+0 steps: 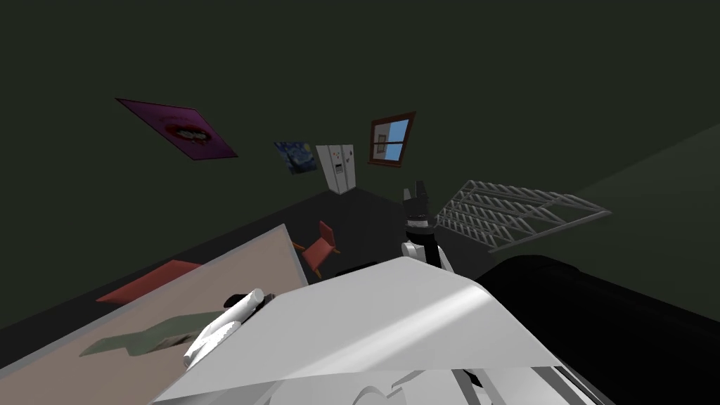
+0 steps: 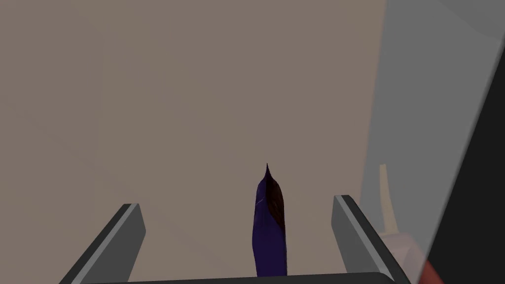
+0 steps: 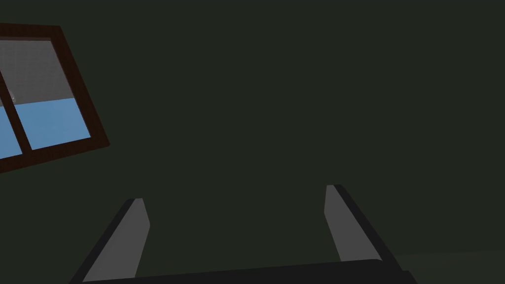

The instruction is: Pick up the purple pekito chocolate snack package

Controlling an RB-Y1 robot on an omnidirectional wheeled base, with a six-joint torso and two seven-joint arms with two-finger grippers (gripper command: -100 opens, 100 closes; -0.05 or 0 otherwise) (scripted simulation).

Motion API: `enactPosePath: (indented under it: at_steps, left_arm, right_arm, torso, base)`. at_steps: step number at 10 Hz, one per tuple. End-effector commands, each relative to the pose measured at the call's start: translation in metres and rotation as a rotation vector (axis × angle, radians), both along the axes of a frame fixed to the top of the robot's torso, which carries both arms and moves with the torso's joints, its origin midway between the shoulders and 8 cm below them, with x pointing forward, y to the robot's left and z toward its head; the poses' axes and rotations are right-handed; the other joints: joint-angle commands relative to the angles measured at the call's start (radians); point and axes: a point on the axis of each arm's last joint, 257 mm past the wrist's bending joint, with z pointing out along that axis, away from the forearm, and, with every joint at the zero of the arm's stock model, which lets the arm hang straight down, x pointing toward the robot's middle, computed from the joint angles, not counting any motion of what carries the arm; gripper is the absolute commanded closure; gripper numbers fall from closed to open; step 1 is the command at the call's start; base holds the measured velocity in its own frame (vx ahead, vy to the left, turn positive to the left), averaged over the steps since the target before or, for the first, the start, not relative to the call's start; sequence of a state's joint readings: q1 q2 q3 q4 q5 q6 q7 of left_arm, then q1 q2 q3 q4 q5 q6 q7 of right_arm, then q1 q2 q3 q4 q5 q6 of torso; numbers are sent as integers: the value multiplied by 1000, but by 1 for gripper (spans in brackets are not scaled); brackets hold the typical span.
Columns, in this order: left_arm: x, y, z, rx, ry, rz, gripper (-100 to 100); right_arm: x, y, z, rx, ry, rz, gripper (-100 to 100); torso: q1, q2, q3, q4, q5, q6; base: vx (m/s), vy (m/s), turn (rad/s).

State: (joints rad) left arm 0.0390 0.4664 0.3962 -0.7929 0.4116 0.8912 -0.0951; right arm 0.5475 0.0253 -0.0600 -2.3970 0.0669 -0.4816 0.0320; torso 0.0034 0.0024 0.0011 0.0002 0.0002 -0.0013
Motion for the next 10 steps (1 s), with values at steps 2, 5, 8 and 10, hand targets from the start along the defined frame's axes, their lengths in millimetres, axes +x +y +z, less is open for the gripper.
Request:
enactPosePath:
  at_steps: [2, 5, 8, 10]
  left_arm:
    - [-12, -3, -3, -28, 40, 22, -100]
    - [-26, -3, -2, -55, 86, 45, -100]
    - [-22, -7, -6, -56, 76, 92, -100]
    - [-19, -11, -9, -61, 74, 142, -100]
  right_arm:
    - [0, 0, 0, 0, 0, 0, 0]
    - [0, 0, 0, 0, 0, 0, 0]
    - [0, 0, 0, 0, 0, 0, 0]
    - [0, 0, 0, 0, 0, 0, 0]
  torso:
    - [0, 0, 0, 0, 0, 0]
    - [-1, 1, 0, 0, 0, 0]
    - [-4, 0, 0, 0, -1, 0]
    - [0, 7, 4, 2, 0, 1]
  base:
    - [-2, 66, 33]
    - [-8, 60, 49]
    - [-33, 38, -86]
    - [-154, 129, -348]
